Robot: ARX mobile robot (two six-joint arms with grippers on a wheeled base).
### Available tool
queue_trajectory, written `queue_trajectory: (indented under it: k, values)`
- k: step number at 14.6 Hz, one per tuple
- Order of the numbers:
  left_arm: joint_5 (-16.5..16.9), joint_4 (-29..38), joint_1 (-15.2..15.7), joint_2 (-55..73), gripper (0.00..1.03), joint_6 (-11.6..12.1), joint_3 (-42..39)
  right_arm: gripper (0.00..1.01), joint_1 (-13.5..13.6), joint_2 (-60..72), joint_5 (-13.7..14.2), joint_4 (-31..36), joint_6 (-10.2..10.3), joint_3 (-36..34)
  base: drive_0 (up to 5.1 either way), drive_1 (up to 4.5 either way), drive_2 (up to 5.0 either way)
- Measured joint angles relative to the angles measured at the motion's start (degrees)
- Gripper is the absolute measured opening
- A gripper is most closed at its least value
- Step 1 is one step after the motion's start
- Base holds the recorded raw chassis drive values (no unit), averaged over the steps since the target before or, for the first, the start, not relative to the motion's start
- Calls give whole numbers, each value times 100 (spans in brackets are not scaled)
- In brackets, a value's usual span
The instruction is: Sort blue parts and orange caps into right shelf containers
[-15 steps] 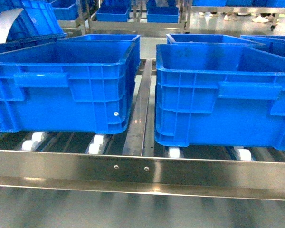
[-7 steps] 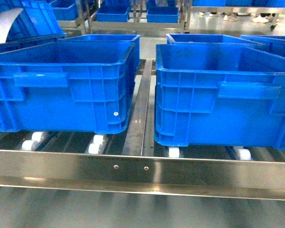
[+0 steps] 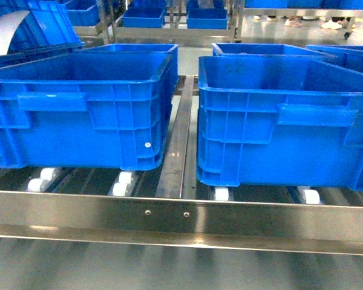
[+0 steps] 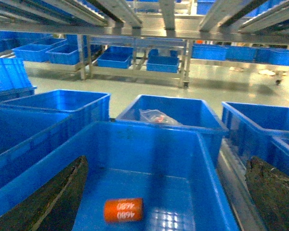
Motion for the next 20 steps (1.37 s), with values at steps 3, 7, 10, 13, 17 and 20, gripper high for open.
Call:
queue_trajectory:
  k: [3, 7, 10, 13, 17, 20]
  values:
    - [0, 0, 0, 0, 44, 0, 0, 98, -151, -802, -236, -481, 15, -1537, 0, 0, 0]
    - [-907, -1344, -306, -129, 44, -328, 680, 98, -90, -973, -234, -511, 15, -1792, 0, 0, 0]
    - [-435, -1392, -501, 1019, 44, -435, 2347, 98, -90, -973, -234, -511, 15, -1792, 0, 0, 0]
    - [-227, -2114, -732, 2988, 44, -245, 4846, 98, -90, -973, -234, -514, 15, -1792, 0, 0, 0]
    - [-85, -1714, -839, 4111, 90, -39, 6118, 98, -90, -973, -234, -514, 15, -1792, 0, 0, 0]
    - [166, -208, -861, 2402, 98, 111, 3930, 98, -90, -973, -234, -514, 15, -1792, 0, 0, 0]
